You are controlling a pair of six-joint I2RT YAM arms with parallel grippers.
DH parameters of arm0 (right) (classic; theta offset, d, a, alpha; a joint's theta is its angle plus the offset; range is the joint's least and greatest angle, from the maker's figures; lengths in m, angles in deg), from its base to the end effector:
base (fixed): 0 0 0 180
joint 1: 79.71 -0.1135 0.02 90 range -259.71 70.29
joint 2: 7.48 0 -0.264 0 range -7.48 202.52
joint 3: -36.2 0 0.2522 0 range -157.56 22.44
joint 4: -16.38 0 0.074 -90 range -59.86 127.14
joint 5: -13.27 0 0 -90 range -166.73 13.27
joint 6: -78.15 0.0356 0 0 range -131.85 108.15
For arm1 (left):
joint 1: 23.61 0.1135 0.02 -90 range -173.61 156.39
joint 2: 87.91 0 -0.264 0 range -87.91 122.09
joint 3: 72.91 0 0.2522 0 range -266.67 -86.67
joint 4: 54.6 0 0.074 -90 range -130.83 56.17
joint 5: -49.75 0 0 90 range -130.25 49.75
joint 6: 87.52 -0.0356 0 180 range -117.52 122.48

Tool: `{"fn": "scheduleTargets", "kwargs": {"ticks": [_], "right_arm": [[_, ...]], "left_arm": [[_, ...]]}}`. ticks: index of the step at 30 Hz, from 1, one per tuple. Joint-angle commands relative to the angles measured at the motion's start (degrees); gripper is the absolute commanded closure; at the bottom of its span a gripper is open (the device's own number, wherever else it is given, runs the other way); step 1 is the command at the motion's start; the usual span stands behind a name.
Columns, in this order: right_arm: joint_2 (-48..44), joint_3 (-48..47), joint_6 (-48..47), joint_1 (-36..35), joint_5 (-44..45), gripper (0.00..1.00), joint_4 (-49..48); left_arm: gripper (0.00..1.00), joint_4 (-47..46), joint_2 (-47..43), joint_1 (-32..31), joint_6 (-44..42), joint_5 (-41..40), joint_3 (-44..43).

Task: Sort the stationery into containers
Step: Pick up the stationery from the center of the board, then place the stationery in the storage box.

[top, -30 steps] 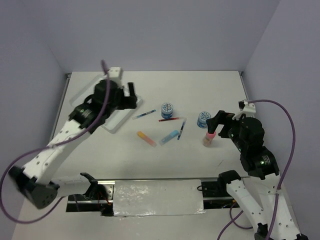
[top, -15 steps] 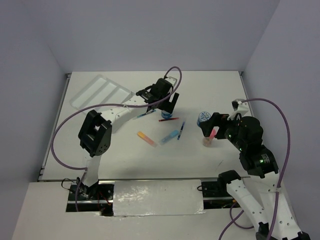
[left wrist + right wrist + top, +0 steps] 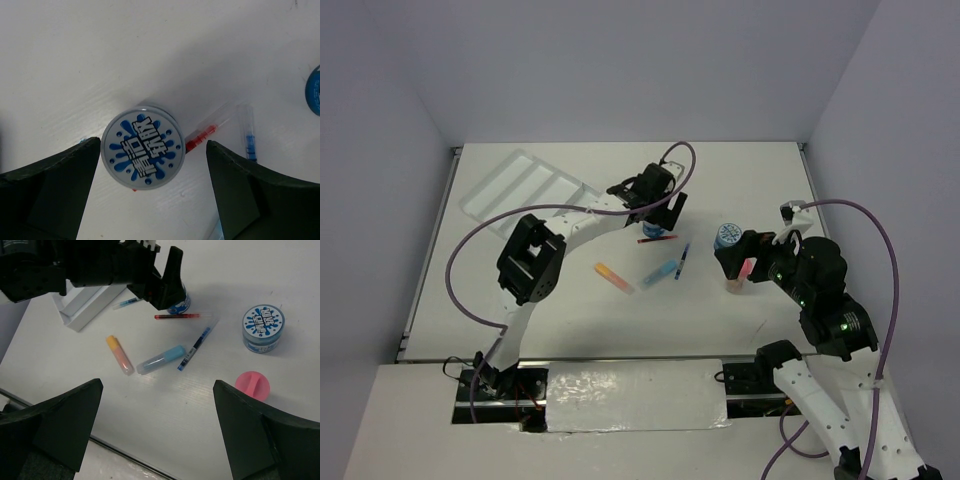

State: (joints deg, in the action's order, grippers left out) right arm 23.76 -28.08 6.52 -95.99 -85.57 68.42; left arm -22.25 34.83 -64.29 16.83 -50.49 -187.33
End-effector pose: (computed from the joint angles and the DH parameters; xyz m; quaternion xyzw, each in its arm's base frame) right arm 0.1030 0.0358 0.3524 -0.0299 0.8124 0.2323 0.5340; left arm 0.3795 -0.3179 0.2280 0.1699 0.8898 -0.1201 0.4061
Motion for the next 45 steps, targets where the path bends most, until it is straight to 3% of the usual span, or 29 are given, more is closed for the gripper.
{"fn": "scheduleTargets", "kwargs": {"ticks": [1, 6, 9, 10, 13, 14, 18, 19, 21, 26, 30, 34, 39, 45], "right_arm": [[-1.36, 0.51, -0.35, -0.51, -1.88, 0.0, -3.21], [-1.8, 0.34, -0.27, -0.6, -2.49, 0.0, -3.21], [-1.63, 0.25, -0.53, -0.52, -2.32, 0.0, -3.04], [-1.63, 0.16, -0.53, -0.6, -2.15, 0.0, -2.95], [-1.45, -0.19, -0.88, -0.69, -1.62, 0.0, -2.86], [-1.36, -0.36, -0.88, -0.69, -1.44, 0.0, -2.69], [-1.1, -0.11, -0.97, -0.78, -1.62, 0.0, -3.48], [-0.92, 0.07, -0.88, -0.87, -1.53, 0.0, -3.91], [-0.75, 0.51, -0.88, -0.78, -1.35, 0.0, -3.92], [-0.92, 0.34, -0.88, -0.87, -1.53, 0.0, -3.92], [-1.45, -0.28, -0.97, -0.87, -1.09, 0.0, -3.21], [-2.33, 0.33, -0.53, -0.87, -1.7, 0.0, -3.56], [-3.64, 2.62, 1.05, -0.95, -4.16, 0.0, -5.67], [-3.47, 3.5, 1.23, -1.04, -8.65, 0.0, -6.73]], "left_arm": [[0.01, -2.59, 2.33, -0.27, -1.6, -0.57, -3.57], [0.02, -1.63, 5.49, -0.1, -1.69, -1.63, -7.26], [0.12, -0.48, 6.99, 0.17, -1.43, -1.45, -9.11], [0.29, -0.14, 7.16, 0.17, -1.26, -1.45, -9.29], [0.47, 0.31, 6.55, 0.26, -1.17, -0.49, -9.46], [0.47, 0.66, 6.03, 0.26, -1.17, -0.48, -10.07], [0.72, 2.59, 5.23, 0.52, -1.95, -0.39, -11.57], [0.91, 3.11, 5.32, 0.61, -1.96, -0.57, -12.18], [0.99, 3.82, 5.14, 1.31, -1.69, -0.13, -13.5], [1.0, 4.96, 0.41, 3.15, -0.64, -1.18, -16.23], [1.0, 6.89, -5.39, 8.24, 3.57, -7.24, -17.37], [1.0, 12.25, -7.51, 20.95, 11.03, -13.83, -18.43], [1.0, 7.97, -6.82, 34.94, 12.2, -7.35, -17.73], [1.0, 0.93, -0.31, 44.18, 9.56, 1.17, -25.53]]}}
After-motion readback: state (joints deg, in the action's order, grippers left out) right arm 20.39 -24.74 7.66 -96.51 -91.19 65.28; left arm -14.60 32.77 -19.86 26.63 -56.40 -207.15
